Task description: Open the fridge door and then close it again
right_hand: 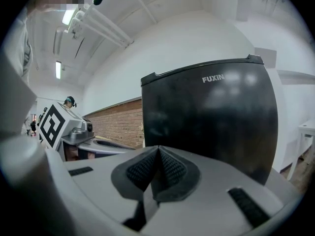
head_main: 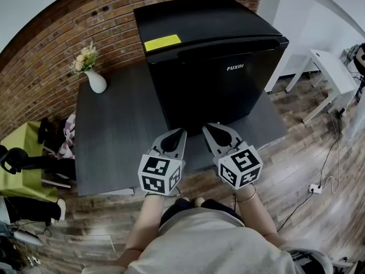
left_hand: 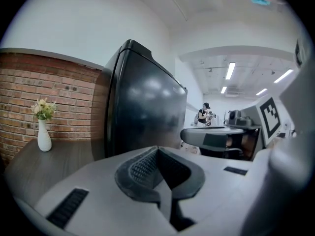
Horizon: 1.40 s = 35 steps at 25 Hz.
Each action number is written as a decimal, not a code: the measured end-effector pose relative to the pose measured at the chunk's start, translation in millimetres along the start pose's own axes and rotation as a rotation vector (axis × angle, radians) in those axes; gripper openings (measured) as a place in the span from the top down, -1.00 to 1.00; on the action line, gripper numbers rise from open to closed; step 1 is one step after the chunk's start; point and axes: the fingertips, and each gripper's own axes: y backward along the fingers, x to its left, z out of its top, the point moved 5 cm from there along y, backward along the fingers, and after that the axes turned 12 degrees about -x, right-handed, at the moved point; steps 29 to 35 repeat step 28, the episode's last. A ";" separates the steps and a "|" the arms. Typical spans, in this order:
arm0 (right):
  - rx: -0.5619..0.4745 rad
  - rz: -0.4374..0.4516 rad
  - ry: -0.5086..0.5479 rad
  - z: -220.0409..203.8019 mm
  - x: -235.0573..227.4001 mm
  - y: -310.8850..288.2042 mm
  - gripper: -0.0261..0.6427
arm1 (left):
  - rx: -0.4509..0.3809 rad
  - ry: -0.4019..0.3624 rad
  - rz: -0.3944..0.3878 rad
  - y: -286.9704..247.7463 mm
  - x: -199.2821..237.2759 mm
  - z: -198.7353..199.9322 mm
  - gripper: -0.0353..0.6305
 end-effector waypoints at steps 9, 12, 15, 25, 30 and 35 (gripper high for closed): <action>0.006 -0.005 -0.002 -3.3 -1.2 -2.7 0.93 | 0.012 0.014 -0.020 -2.7 -0.2 -5.6 0.88; 0.001 -0.016 -0.012 -3.8 -3.0 -2.3 0.93 | 0.016 0.006 -0.015 -3.8 1.2 -6.2 0.88; 0.007 -0.019 -0.011 -5.2 -3.4 -2.4 0.93 | 0.023 0.007 -0.012 -3.9 2.2 -7.9 0.88; 0.030 -0.010 -0.009 -12.0 0.0 -3.0 0.93 | 0.031 0.024 -0.014 -3.3 1.8 -13.4 0.88; 0.031 -0.006 -0.011 -12.7 -0.5 -2.8 0.93 | 0.031 0.028 -0.015 -4.3 0.3 -14.4 0.88; 0.031 -0.006 -0.011 -12.7 -0.5 -2.8 0.93 | 0.031 0.028 -0.015 -4.3 0.3 -14.4 0.88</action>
